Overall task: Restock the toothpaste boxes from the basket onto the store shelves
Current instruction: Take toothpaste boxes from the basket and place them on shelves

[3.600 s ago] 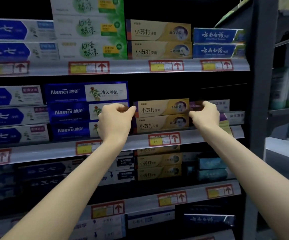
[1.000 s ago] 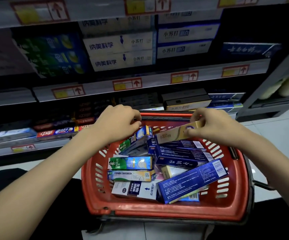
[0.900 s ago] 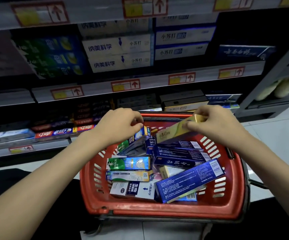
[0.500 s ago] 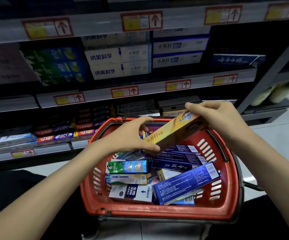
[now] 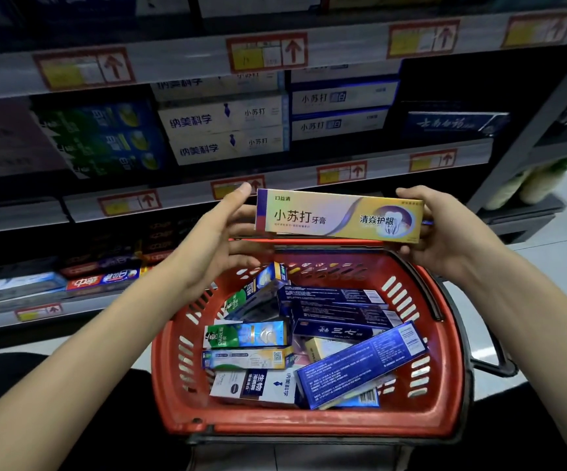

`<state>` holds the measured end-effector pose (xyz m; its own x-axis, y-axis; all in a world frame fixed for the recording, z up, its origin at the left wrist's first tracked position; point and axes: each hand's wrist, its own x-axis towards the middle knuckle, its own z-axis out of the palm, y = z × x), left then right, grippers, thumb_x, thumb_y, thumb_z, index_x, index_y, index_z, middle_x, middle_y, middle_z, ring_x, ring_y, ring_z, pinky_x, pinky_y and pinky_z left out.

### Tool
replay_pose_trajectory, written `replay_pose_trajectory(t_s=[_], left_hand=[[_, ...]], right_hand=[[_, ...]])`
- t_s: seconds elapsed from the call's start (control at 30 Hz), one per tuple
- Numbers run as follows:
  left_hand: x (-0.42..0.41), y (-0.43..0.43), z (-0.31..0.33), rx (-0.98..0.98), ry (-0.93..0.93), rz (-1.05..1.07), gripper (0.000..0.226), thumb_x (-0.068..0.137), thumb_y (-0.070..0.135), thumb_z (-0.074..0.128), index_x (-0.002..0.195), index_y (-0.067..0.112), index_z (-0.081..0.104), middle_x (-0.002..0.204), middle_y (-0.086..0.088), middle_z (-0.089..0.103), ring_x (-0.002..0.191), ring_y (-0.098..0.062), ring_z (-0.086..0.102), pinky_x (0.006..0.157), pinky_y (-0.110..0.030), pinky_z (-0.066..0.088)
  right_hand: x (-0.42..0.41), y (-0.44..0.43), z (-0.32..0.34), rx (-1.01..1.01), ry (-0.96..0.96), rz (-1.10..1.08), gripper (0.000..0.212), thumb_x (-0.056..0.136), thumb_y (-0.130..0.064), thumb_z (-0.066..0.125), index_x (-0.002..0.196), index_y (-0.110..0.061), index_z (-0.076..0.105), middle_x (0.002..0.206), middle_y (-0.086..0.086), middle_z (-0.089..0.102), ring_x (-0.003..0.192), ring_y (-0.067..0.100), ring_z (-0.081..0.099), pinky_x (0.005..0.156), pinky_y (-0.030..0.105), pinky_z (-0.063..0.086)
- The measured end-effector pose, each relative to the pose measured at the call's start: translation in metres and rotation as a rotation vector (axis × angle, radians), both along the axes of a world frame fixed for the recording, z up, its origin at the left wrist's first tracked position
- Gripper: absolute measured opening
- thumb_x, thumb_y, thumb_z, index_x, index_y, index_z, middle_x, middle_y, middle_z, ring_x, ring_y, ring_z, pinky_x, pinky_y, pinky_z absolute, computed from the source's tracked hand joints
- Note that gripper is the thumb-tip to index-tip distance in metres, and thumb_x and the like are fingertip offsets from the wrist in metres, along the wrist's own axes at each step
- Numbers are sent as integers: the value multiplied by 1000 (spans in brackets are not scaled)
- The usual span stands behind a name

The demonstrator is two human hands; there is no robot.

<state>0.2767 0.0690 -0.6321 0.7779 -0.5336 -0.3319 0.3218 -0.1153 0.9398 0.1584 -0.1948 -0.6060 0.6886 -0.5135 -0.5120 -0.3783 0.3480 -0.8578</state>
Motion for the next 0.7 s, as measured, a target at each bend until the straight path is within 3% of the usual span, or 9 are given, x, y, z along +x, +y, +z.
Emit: replay_pose_trajectory(t_s=[0.2, 0.43, 0.57, 0.63, 0.7], left_hand=[[-8, -1, 1, -9, -50, 6, 47, 99, 55, 56, 124, 18, 70, 120, -19, 74, 80, -21, 67, 66, -32, 46], [-11, -5, 3, 4, -77, 43, 42, 97, 52, 61, 118, 18, 75, 113, -16, 76, 85, -23, 66, 69, -32, 46], [-12, -6, 4, -8, -67, 78, 43, 96, 55, 60, 114, 20, 77, 111, -14, 77, 78, -18, 65, 66, -31, 44], [-12, -6, 4, -9, -52, 103, 49, 95, 58, 60, 116, 16, 77, 105, -16, 76, 73, -17, 63, 63, -30, 42], [-11, -7, 3, -13, -18, 132, 53, 93, 61, 61, 113, 15, 78, 95, -15, 74, 69, -18, 59, 62, -30, 40]], right_hand=[[0, 8, 2, 7, 24, 23, 30, 93, -43, 67, 78, -18, 62, 67, 2, 65, 53, 14, 61, 51, 26, 43], [-4, 7, 6, 66, -56, 19, 31, 98, -45, 61, 95, -14, 64, 88, 7, 71, 75, 19, 69, 67, 30, 51], [-5, 7, 7, 44, -87, 18, 49, 98, -51, 59, 121, -9, 68, 108, 12, 77, 85, 21, 73, 70, 29, 55], [-5, 8, 8, 38, -99, 23, 53, 97, -51, 61, 127, -8, 67, 113, 14, 77, 81, 21, 75, 70, 28, 56], [-7, 8, 8, 23, -99, 53, 47, 96, -48, 64, 121, -8, 69, 109, 14, 78, 76, 19, 75, 68, 27, 56]])
